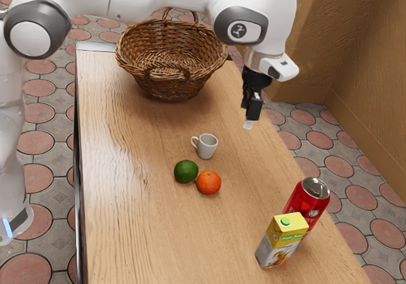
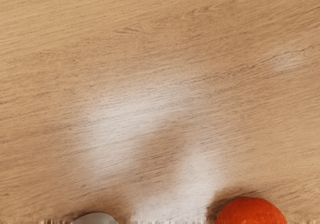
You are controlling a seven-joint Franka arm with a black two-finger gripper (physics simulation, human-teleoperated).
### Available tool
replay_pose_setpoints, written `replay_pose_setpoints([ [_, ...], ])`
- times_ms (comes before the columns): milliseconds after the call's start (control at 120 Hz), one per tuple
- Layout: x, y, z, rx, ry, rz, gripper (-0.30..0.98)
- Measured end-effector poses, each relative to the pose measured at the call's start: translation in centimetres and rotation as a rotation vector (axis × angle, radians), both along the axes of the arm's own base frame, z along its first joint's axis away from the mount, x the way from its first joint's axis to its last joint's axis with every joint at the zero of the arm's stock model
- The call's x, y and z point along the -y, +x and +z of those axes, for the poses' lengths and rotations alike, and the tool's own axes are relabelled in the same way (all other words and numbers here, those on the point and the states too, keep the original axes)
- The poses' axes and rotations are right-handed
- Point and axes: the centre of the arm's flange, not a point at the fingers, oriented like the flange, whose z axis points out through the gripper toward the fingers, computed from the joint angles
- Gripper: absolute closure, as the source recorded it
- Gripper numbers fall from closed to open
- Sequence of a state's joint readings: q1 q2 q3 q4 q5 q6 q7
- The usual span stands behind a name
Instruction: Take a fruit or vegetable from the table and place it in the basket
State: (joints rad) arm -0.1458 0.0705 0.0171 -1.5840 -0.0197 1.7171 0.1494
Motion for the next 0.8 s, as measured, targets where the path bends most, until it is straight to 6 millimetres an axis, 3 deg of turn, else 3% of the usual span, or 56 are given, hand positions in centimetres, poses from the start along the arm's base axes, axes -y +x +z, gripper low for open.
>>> replay_pose_setpoints([
  [192, 0.1, -3.6, -0.2, 0.032, -0.003, -0.003, 0.0],
  [333, 1.7, -6.2, -1.3, 0.033, -0.005, -0.035, 0.0],
  [650, 3.0, -7.3, -2.9, 0.042, -0.011, -0.057, 0.0],
  [800, 3.2, -7.6, -4.9, 0.022, -0.011, -0.058, 0.0],
])
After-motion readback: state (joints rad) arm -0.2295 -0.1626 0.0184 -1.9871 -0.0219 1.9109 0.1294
